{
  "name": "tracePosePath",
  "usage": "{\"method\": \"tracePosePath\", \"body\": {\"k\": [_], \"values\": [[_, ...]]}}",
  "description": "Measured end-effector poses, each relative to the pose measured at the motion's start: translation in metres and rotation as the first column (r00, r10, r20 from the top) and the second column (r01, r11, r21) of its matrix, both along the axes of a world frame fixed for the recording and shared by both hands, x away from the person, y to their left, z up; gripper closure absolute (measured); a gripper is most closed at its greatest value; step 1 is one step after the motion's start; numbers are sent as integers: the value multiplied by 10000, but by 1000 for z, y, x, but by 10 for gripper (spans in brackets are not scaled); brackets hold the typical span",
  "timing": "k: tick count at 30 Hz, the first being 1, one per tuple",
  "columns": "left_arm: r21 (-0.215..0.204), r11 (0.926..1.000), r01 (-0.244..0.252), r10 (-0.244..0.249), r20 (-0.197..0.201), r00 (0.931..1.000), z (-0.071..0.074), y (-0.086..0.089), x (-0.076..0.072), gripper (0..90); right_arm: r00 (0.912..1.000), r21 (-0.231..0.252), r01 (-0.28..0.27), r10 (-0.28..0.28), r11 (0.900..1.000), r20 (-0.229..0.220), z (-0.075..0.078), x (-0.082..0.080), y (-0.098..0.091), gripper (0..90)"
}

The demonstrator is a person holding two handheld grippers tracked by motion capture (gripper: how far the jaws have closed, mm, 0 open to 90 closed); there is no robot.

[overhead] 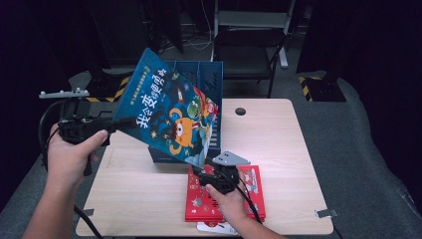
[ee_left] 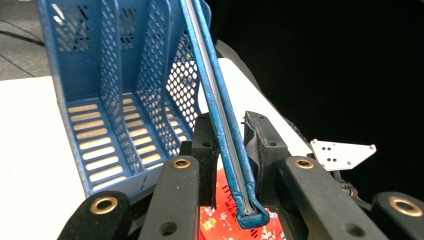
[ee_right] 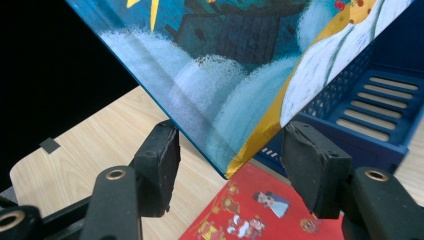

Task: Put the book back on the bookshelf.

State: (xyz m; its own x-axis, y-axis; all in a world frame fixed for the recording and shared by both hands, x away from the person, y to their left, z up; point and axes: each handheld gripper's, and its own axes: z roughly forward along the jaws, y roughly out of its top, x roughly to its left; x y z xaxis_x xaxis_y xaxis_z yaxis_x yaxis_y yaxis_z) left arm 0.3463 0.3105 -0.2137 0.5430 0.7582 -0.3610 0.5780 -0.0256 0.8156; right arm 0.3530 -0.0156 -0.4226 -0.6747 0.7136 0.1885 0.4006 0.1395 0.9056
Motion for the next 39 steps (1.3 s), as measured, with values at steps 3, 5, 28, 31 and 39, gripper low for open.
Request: {"method": "tracePosePath", "body": {"k": [3, 5, 28, 31, 39], "values": [[-4, 9998, -198, 198, -43, 9998, 1, 5, 0, 762, 10000, -33, -43, 43, 10000, -2, 1, 2, 5, 406], [5, 9995, -325, 325, -43, 9995, 2, 7, 0, 762, 9999, -5, -122, 122, 9999, -14, 1, 3, 9, 408], [222, 9883, -1508, 1513, -193, 9883, 12, 30, 0, 771, 9980, 48, -625, 626, 9980, -119, -4, 15, 53, 434], [258, 9864, -1625, 1632, -296, 9861, 13, 33, 0, 770, 9976, 129, -663, 665, 9977, -186, -5, 16, 59, 435], [276, 9842, -1749, 1756, -239, 9842, 14, 42, -2, 770, 9966, 179, -778, 782, 9968, -244, -5, 16, 69, 438]]}}
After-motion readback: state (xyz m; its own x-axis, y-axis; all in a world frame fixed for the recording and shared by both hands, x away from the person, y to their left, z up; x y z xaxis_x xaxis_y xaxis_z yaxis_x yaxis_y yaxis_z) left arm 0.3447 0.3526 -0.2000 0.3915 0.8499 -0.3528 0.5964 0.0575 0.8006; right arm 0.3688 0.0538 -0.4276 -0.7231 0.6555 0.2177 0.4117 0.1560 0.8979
